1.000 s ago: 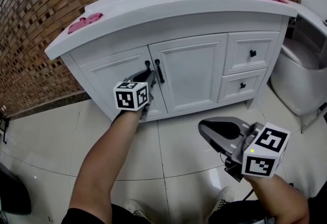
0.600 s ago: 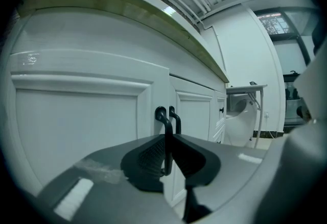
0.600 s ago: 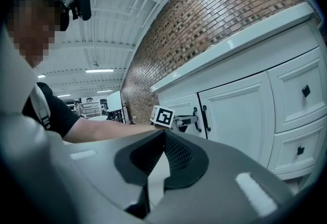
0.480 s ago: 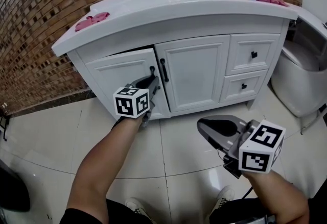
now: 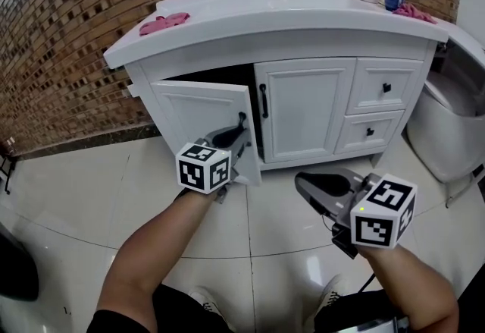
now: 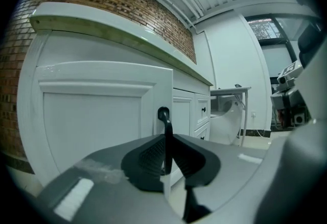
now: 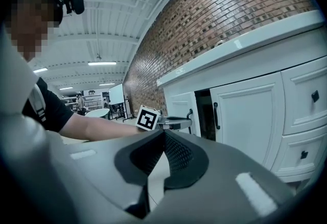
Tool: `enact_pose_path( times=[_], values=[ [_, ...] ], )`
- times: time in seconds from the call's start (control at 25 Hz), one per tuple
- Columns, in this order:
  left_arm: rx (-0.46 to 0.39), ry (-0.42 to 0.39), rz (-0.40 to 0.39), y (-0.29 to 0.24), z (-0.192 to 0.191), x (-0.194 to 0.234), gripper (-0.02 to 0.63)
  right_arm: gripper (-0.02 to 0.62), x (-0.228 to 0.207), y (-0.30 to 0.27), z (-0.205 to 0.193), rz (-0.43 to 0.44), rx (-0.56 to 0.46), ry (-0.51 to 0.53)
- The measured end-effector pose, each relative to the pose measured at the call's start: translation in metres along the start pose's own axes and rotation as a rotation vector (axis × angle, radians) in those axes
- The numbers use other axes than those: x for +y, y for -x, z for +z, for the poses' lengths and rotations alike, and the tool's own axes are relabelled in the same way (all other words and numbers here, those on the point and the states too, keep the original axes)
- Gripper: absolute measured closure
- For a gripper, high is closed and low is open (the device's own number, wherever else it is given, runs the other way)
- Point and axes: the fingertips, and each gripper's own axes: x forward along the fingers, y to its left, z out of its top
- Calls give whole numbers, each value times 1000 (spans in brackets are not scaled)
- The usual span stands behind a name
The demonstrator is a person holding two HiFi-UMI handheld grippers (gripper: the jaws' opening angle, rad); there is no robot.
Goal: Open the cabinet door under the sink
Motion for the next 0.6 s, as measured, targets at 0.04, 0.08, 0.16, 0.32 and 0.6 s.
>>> enact_pose_path(
  times=[0.04,0.08,0.16,0.32,0.6],
  values=[
    [1,-3,-4,5,-1,-1,561,588,3,-3,-2,3,7,-2],
    [2,-5,-8,10,-3,-2,561,588,7,-5,-3,6,14,-2],
    [1,-7,-15,19,-6,-6,561,588,14,-8,-5,12,27,8],
    [-12,-4,-28,37,-10,-10,561,588,26,-12,-2,19,41,59],
    [11,-1,-37,74,-19,-14,560,588,42,-19,-4,45,59,85]
  ],
)
